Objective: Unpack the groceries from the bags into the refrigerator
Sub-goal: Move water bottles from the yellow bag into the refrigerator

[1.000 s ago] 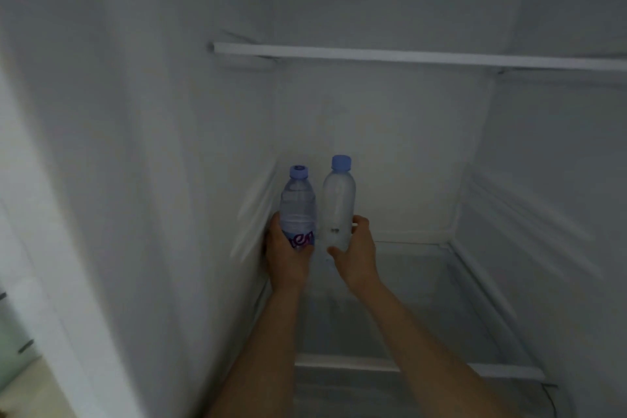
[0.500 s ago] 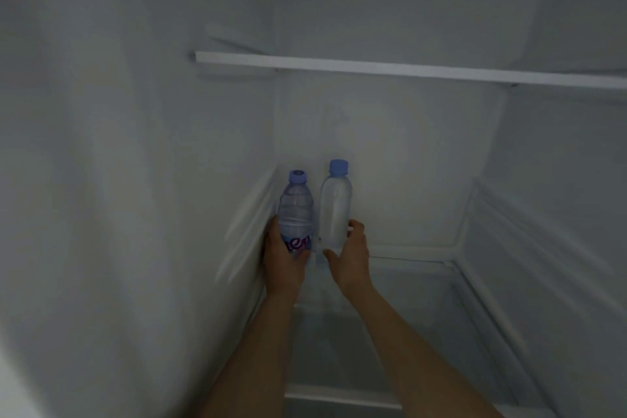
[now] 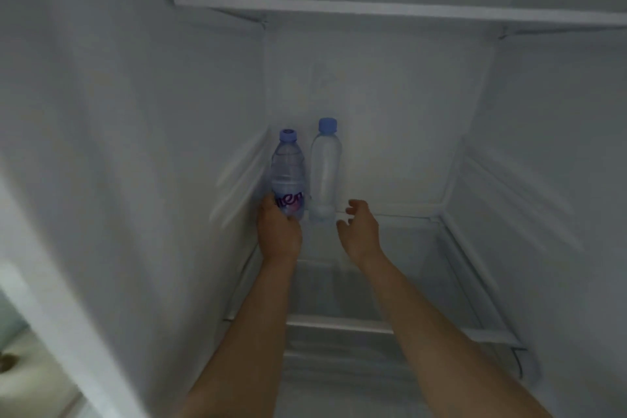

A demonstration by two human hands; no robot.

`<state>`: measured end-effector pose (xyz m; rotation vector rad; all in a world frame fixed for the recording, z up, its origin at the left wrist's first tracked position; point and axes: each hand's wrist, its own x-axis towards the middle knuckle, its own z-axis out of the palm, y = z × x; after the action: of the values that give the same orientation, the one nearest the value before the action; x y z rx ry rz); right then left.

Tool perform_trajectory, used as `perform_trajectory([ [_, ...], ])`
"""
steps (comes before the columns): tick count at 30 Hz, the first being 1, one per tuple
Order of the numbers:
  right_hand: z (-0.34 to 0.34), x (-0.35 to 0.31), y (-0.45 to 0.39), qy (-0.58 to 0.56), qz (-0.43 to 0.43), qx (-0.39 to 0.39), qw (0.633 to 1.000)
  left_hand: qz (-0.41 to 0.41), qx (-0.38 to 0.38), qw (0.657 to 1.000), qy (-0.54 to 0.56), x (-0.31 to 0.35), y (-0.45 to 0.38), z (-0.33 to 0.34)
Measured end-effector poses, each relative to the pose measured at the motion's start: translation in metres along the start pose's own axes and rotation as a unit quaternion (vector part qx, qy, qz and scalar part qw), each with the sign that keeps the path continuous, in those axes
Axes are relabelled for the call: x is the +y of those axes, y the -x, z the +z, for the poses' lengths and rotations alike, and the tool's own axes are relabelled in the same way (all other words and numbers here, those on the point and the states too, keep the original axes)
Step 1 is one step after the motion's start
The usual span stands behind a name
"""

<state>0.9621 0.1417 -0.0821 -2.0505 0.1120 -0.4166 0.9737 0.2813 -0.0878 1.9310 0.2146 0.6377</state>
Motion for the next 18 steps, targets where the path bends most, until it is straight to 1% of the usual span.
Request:
perform_trajectory([
  [4,-0.014,-0.004,0.025,-0.02,-0.016,0.026,0.999,0.053,-0.004,0.998,0.018,0.008,0.036,-0.012],
  [6,-0.021,-0.006,0.045,-0.038,-0.017,0.039,0.998,0.081,-0.018,0.996,0.037,0.012,0.059,-0.02],
  [9,-0.034,-0.009,0.084,-0.049,-0.033,0.07,0.996,0.095,-0.045,0.993,0.061,0.01,0.091,-0.033],
  [12,-0.047,-0.009,0.131,-0.055,-0.037,0.095,0.993,0.104,-0.065,0.99,0.063,0.007,0.127,-0.052],
  [15,-0.059,-0.006,0.185,-0.041,-0.035,0.098,0.994,0.136,-0.09,0.985,0.062,0.002,0.166,-0.081],
  [18,-0.064,-0.003,0.244,-0.004,-0.053,0.138,0.989,0.156,-0.122,0.979,0.049,-0.003,0.21,-0.114],
])
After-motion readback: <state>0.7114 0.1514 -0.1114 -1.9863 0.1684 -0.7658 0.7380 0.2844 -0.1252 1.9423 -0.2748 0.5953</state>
